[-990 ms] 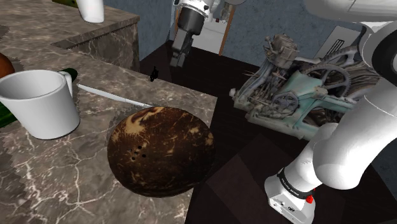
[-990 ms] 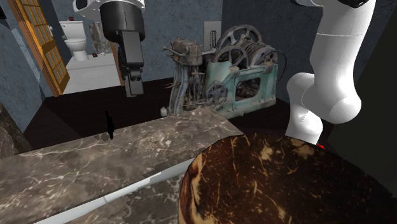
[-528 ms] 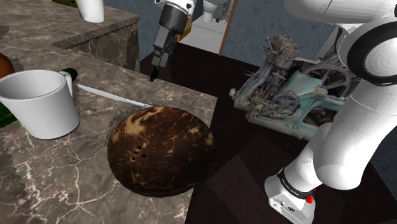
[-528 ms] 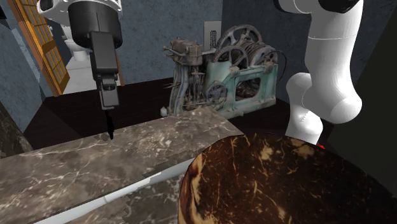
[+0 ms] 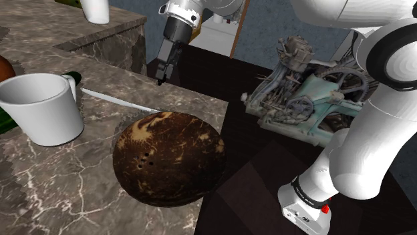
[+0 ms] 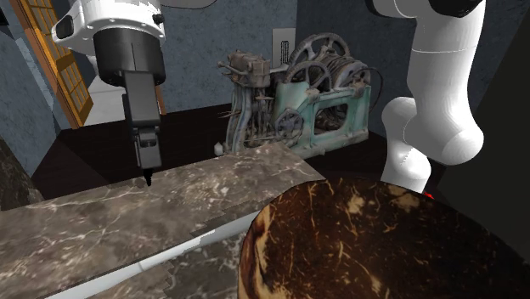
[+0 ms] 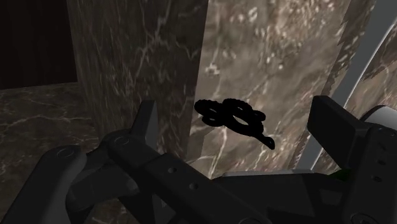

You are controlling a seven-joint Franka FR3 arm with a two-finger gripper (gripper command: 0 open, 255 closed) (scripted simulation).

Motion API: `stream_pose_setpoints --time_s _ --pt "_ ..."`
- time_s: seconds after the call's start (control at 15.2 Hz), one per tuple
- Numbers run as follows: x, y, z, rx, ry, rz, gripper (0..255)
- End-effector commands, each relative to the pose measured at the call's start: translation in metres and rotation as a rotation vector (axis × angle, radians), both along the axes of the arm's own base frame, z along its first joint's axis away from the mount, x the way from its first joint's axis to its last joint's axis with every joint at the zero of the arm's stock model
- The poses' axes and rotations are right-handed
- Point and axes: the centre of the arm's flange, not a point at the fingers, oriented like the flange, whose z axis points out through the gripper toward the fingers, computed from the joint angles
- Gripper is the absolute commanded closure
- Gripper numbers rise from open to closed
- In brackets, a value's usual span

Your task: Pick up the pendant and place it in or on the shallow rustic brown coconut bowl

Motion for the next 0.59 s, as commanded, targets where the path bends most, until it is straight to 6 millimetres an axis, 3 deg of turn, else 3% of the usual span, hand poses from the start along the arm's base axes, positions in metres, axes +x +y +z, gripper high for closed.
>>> stream_pose_setpoints --time_s 0.0,0.2,0.26,0.53 --pt "0.0002 0.0002 -0.0003 0.000 0.000 0.000 0" --pt "0.0001 0.0002 -0.0003 0.000 0.000 0.000 0" --pt "0.0001 0.0002 -0.0003 0.000 0.000 0.000 255" --pt "0.0002 0.0016 -0.0004 0.000 0.000 0.000 255"
